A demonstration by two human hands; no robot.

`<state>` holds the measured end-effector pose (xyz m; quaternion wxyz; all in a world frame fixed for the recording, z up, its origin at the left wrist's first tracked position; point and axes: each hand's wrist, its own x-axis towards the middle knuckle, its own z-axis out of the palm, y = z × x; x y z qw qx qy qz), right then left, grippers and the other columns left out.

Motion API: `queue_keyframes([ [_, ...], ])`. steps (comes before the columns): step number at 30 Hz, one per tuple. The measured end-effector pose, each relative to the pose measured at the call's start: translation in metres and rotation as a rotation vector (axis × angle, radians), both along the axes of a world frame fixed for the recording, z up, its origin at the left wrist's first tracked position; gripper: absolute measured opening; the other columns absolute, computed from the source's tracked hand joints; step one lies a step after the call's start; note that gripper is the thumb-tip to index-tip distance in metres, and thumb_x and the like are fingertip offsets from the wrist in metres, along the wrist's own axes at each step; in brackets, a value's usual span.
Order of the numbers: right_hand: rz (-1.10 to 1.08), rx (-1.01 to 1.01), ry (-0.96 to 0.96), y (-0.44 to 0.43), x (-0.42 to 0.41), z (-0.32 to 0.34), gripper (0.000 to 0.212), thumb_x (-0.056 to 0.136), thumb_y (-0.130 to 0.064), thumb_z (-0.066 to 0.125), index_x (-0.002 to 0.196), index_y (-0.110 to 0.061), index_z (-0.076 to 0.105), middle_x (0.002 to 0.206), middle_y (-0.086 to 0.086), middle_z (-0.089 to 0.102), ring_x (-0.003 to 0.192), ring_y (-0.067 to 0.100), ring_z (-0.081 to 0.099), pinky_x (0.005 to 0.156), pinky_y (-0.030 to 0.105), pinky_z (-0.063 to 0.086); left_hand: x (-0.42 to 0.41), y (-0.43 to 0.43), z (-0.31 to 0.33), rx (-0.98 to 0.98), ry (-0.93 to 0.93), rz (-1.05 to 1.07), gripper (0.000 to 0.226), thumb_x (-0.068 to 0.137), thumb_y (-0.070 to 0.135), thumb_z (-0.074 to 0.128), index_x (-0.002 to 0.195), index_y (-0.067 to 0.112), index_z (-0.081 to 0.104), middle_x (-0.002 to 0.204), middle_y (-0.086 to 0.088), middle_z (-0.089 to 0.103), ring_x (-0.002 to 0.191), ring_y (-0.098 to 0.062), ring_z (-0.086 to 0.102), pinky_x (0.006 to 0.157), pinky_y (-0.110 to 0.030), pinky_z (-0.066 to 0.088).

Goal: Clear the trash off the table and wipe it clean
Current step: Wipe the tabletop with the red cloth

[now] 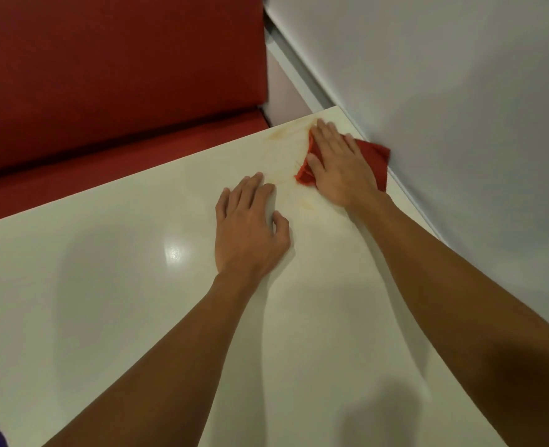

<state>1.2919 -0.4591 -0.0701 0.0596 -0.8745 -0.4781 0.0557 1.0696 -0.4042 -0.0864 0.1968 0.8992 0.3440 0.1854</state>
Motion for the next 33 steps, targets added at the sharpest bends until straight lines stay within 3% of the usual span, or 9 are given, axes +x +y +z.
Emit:
queue_keyframes([
  [2, 0.024, 0.005, -0.002, -0.025, -0.001, -0.002, 0.062, 0.112, -0.045, 0.020, 0.168, -0.020, 0.008, 0.175, -0.003, 0.007, 0.162, 0.014, 0.004, 0.131, 0.039, 0.003, -0.001, 0.000, 0.001, -0.006, -0.008, 0.005, 0.052, 0.096, 0.039, 0.049, 0.144, 0.022, 0.056, 0.162, 0.002, 0.043, 0.153, -0.017, 0.032, 0.129, -0.046, 0.017],
  [6, -0.219, 0.005, -0.020, -0.001, 0.014, -0.002, 0.066, 0.111, -0.046, 0.016, 0.167, -0.013, 0.008, 0.176, 0.004, 0.006, 0.162, 0.021, 0.002, 0.132, 0.044, 0.003, 0.000, 0.000, 0.001, -0.031, -0.012, -0.008, 0.053, 0.094, 0.038, 0.050, 0.144, 0.020, 0.056, 0.161, 0.000, 0.044, 0.153, -0.018, 0.032, 0.129, -0.047, 0.016],
  [9, -0.133, -0.015, -0.002, 0.019, 0.009, 0.000, 0.065, 0.111, -0.044, 0.016, 0.168, -0.015, 0.005, 0.176, 0.001, 0.001, 0.162, 0.018, -0.003, 0.131, 0.045, 0.001, -0.002, 0.000, 0.001, -0.038, -0.027, -0.010, 0.053, 0.093, 0.034, 0.052, 0.143, 0.019, 0.057, 0.161, -0.001, 0.044, 0.153, -0.018, 0.032, 0.129, -0.048, 0.016],
  [12, 0.006, -0.012, 0.028, -0.015, -0.018, 0.000, 0.063, 0.111, -0.044, 0.017, 0.168, -0.019, 0.005, 0.176, -0.003, 0.002, 0.161, 0.014, -0.003, 0.132, 0.044, 0.002, -0.002, -0.001, 0.003, -0.085, -0.051, -0.012, 0.054, 0.091, 0.028, 0.055, 0.143, 0.017, 0.057, 0.161, -0.001, 0.045, 0.153, -0.018, 0.031, 0.130, -0.048, 0.014],
  [20, -0.091, -0.057, -0.050, -0.123, -0.124, 0.000, 0.066, 0.110, -0.052, 0.000, 0.167, -0.019, -0.004, 0.176, -0.002, -0.006, 0.161, 0.015, -0.009, 0.132, 0.046, 0.008, -0.017, 0.005, 0.011, -0.178, -0.045, -0.121, 0.053, 0.093, 0.019, 0.060, 0.145, 0.013, 0.056, 0.163, -0.005, 0.042, 0.156, -0.020, 0.028, 0.132, -0.045, 0.007],
  [24, -0.236, -0.046, -0.018, -0.149, -0.143, -0.001, 0.071, 0.109, -0.059, 0.004, 0.168, -0.021, -0.002, 0.176, -0.006, -0.006, 0.161, 0.012, -0.009, 0.132, 0.044, 0.005, -0.035, 0.021, 0.013, -0.221, -0.040, -0.194, 0.051, 0.098, 0.018, 0.058, 0.148, 0.010, 0.053, 0.165, -0.004, 0.039, 0.156, -0.019, 0.026, 0.131, -0.036, 0.012],
  [29, -0.558, 0.008, 0.015, -0.091, -0.126, -0.004, 0.076, 0.105, -0.056, 0.007, 0.167, -0.012, 0.001, 0.176, 0.004, -0.002, 0.162, 0.020, -0.006, 0.131, 0.049, 0.001, -0.058, 0.032, 0.006, -0.118, -0.054, -0.222, 0.049, 0.101, 0.022, 0.058, 0.149, 0.011, 0.055, 0.163, -0.001, 0.043, 0.153, -0.017, 0.032, 0.126, -0.026, 0.018],
  [31, -0.513, 0.003, 0.016, -0.061, -0.125, -0.001, 0.076, 0.105, -0.055, 0.007, 0.167, -0.012, 0.002, 0.176, 0.005, -0.002, 0.162, 0.022, -0.006, 0.131, 0.050, 0.000, -0.058, 0.031, 0.003, -0.097, -0.069, -0.214, 0.049, 0.100, 0.022, 0.058, 0.148, 0.011, 0.056, 0.162, -0.003, 0.045, 0.152, -0.018, 0.034, 0.125, -0.026, 0.019],
  [33, -0.311, -0.032, -0.022, -0.052, -0.135, 0.000, 0.073, 0.107, -0.055, 0.006, 0.167, -0.014, 0.003, 0.176, 0.004, -0.001, 0.162, 0.022, -0.005, 0.131, 0.049, 0.004, -0.057, 0.029, 0.002, -0.079, -0.074, -0.204, 0.050, 0.099, 0.023, 0.057, 0.147, 0.011, 0.057, 0.161, -0.003, 0.046, 0.152, -0.019, 0.035, 0.127, -0.031, 0.022],
])
